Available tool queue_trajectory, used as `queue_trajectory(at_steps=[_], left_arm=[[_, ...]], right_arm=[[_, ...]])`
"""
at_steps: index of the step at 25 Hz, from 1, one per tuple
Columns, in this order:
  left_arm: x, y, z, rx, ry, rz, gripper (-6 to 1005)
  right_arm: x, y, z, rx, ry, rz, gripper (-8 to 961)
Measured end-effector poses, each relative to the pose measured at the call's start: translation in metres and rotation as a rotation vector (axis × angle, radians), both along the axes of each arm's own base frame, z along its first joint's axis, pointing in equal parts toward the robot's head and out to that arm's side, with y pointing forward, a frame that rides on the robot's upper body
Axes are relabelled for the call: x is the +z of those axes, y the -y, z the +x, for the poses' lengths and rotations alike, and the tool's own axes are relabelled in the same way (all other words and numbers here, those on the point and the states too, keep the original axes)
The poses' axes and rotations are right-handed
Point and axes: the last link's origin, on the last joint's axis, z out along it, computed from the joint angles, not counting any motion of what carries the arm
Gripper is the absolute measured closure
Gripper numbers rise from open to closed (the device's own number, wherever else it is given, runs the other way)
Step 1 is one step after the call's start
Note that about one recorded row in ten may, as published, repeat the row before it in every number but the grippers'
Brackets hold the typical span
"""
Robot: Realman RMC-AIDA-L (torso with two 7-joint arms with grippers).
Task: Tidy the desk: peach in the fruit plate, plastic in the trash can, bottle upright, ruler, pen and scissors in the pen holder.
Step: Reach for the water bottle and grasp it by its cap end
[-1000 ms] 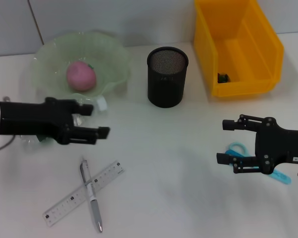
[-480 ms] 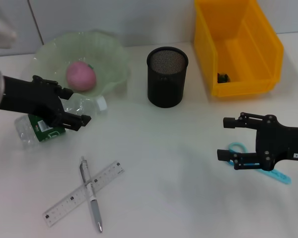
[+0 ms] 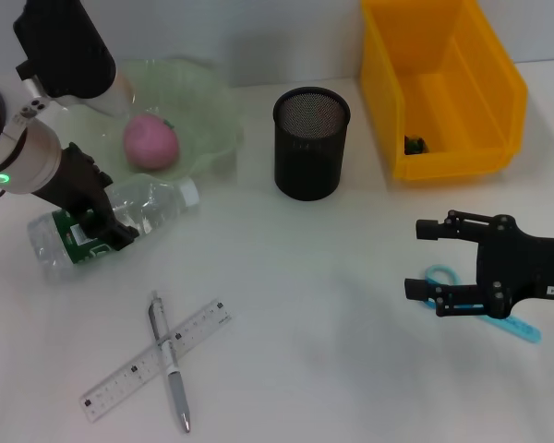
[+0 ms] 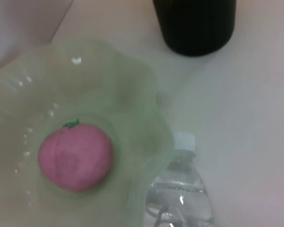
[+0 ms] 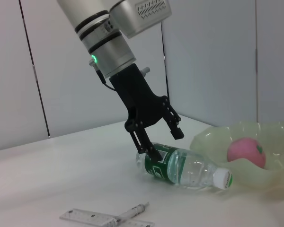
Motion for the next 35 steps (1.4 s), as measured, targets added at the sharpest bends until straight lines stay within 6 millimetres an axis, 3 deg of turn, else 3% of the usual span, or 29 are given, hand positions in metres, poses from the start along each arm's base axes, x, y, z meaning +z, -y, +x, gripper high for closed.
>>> queue_trajectory(at_steps=[8, 15, 35], left_arm=[[0.0, -0.006, -0.001, 0.004, -0.089, 0.003, 188], [-0.012, -0.013, -0.001, -0.016, -0.177, -0.037, 189], [-0.024, -0.01, -0.006, 0.005, -0.222, -0.086, 189]], right_arm=[[0.0, 0.0, 0.0, -0.008, -0.006, 0.006, 126], [0.0, 0.0, -0.001, -0.005, -0.009, 0.005, 126], [0.003, 0.0, 0.001, -0.009, -0.011, 0.011, 127]])
